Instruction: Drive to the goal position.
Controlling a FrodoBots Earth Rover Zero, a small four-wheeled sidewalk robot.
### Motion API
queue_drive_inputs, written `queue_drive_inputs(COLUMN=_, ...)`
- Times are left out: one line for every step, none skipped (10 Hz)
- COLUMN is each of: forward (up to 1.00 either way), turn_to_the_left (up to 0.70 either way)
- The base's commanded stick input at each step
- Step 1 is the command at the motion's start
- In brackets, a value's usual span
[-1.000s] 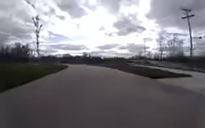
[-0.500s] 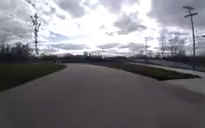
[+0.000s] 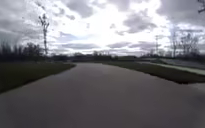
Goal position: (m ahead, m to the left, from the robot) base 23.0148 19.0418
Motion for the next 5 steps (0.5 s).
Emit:
queue_drive_inputs(forward=0.98, turn_to_the_left=0.00)
queue_drive_inputs(forward=0.99, turn_to_the_left=0.00)
queue_drive_inputs(forward=0.99, turn_to_the_left=0.00)
queue_drive_inputs(forward=0.99, turn_to_the_left=0.00)
queue_drive_inputs(forward=0.98, turn_to_the_left=0.00)
